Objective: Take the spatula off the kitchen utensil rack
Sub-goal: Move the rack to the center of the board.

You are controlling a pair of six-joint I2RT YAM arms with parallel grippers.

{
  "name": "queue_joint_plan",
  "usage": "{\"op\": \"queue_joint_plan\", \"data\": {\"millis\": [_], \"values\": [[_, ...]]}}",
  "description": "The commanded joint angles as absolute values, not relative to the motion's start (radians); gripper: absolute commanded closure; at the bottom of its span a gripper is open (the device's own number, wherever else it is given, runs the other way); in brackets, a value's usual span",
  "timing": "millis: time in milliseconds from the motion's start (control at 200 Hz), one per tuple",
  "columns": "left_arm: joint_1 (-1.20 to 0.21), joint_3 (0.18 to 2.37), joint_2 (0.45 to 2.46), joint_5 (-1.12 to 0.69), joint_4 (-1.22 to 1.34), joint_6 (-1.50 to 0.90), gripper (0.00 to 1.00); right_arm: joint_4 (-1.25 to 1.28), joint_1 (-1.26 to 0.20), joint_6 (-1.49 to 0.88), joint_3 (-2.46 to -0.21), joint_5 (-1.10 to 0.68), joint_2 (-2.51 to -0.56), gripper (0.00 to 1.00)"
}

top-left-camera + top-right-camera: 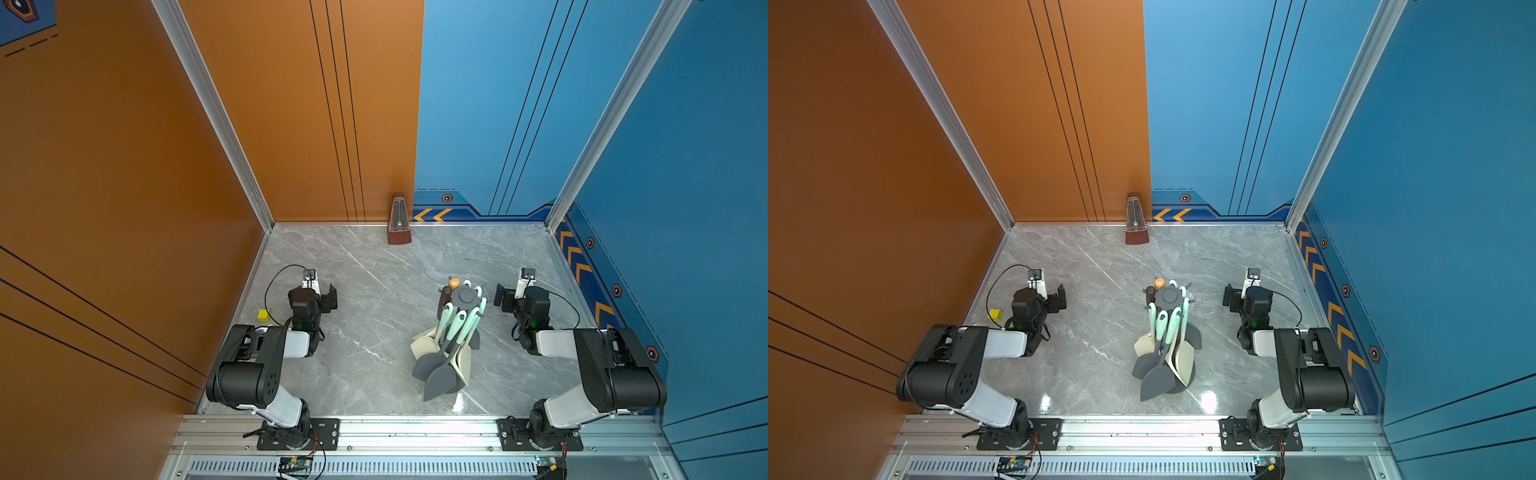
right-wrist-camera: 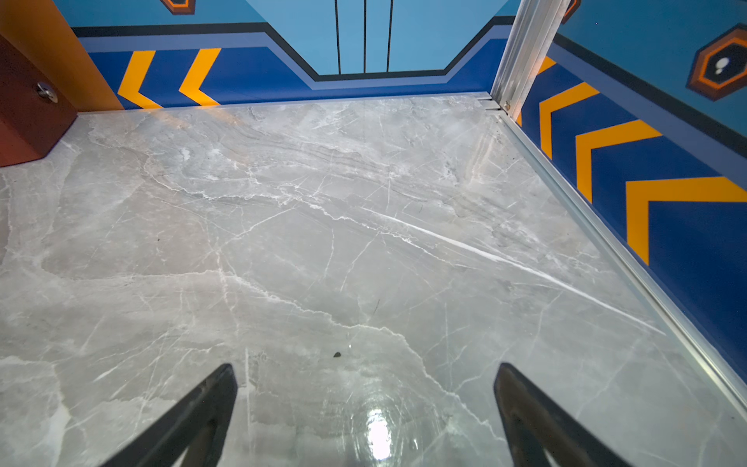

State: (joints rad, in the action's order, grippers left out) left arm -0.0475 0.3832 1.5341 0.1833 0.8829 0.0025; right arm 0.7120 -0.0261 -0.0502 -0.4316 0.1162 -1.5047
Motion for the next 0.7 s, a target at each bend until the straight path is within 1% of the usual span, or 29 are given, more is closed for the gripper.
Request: {"op": "queue_joint_plan", "data": {"millis": [0, 70, 125, 185, 235, 335, 495, 616, 696], "values": [[-0.075, 0.321, 1.383, 0.198, 0.874, 0.041, 0.02, 0.36, -0.053, -0.083, -0.588, 0.198, -1.367, 0.0], [-0.097, 0.259, 1.229, 0.202, 0.861, 0.049, 0.02, 0.173, -0.067, -0.13, -0.684, 0.185, -1.311, 0.0], [-0.106, 0.208, 1.097, 0.197, 0.848, -0.027, 0.02, 0.042, -0.089, -0.152, -0.751, 0.19, -1.279, 0.0], [-0.104, 0.171, 0.983, 0.145, 0.847, -0.112, 0.01, -0.081, -0.111, -0.178, -0.797, 0.199, -1.247, 0.0], [-0.114, 0.167, 0.932, 0.088, 0.833, -0.145, 0.0, -0.153, -0.121, -0.204, -0.813, 0.194, -1.212, 0.0], [-0.157, 0.195, 0.899, 0.016, 0.772, -0.169, 0.02, -0.249, -0.124, -0.268, -0.805, 0.171, -1.103, 0.0], [-0.278, 0.253, 0.902, -0.122, 0.69, -0.196, 0.03, -0.413, -0.126, -0.333, -0.829, 0.101, -0.942, 0.0], [-0.399, 0.296, 0.93, -0.235, 0.668, -0.22, 0.05, -0.574, -0.121, -0.352, -0.913, 0.011, -0.929, 0.0], [-0.504, 0.324, 0.956, -0.259, 0.654, -0.206, 0.05, -0.679, -0.121, -0.369, -0.981, -0.035, -0.95, 0.0]]}}
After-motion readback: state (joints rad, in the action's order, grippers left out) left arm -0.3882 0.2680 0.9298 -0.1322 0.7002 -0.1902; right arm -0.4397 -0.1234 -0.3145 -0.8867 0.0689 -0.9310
